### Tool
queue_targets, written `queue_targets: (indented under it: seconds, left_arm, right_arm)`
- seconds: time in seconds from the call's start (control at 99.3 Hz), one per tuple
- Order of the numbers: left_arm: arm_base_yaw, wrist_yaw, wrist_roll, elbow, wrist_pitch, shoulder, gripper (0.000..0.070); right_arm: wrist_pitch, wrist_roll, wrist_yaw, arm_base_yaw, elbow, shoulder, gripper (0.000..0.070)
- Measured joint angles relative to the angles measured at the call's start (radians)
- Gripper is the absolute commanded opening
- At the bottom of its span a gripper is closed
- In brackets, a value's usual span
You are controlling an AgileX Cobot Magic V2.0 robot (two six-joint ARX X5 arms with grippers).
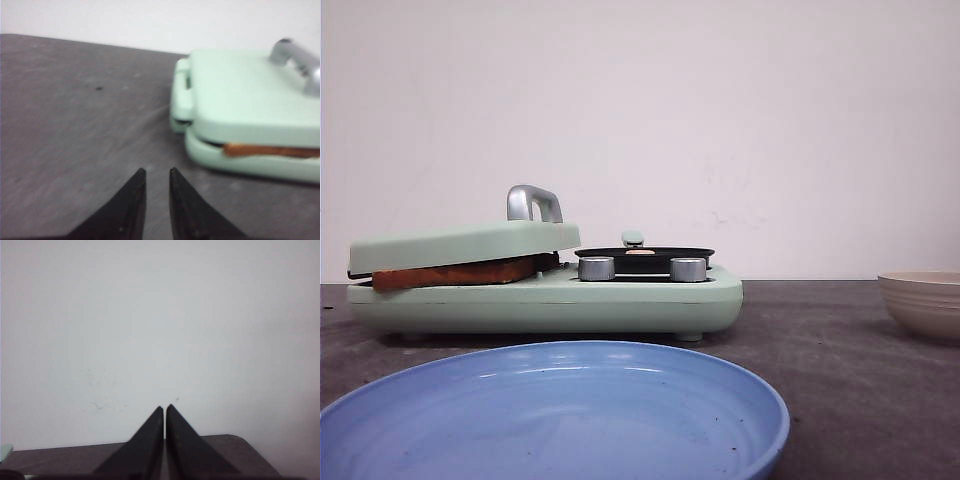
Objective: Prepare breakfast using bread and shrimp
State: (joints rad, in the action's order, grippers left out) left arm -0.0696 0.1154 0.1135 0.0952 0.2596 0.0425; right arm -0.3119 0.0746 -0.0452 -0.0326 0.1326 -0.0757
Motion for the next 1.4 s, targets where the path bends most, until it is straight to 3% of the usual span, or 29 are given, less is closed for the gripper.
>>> queue_targets:
  seconds: [0.383,0.645,0.745,1.4]
  left_arm:
    - [0.014,-0.001,-0.051,-0.032,0.009,-0.039,0.0]
    - [0.014,-0.016,-0.019,-0.033,0.004,-0.039,0.0]
    - [0.014,-0.016,-0.018,-0.063,-0.079,-0.039,0.0]
    - [0.015,-0.017,-0.017,-0.063,-0.08,-0.039,0.0]
  right_arm:
    - [0.0,0.0,0.0,0.0,0.0,0.0,0.0]
    - [0.0,0.0,0.0,0.0,0.0,0.0,0.0]
    - [0.0,0.0,0.0,0.0,0.0,0.0,0.0]
    - [0.0,0.0,0.0,0.0,0.0,0.0,0.0]
